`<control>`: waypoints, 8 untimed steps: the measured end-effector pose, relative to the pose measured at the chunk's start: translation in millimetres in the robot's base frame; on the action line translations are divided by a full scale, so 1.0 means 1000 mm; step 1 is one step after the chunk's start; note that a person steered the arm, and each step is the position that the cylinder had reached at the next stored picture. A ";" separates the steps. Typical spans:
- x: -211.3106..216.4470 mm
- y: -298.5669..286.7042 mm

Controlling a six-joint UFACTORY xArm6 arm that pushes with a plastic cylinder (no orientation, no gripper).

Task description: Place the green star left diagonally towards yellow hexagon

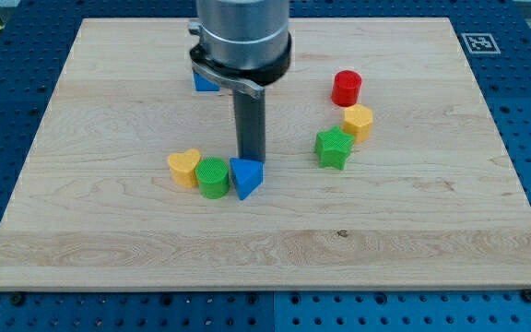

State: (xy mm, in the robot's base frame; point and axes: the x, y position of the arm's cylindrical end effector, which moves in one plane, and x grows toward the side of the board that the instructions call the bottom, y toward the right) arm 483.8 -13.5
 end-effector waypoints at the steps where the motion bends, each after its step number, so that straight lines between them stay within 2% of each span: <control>1: 0.021 0.016; 3: 0.050 0.042; 6: 0.050 0.117; 8: 0.037 0.123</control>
State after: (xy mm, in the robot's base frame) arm 520.6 109.0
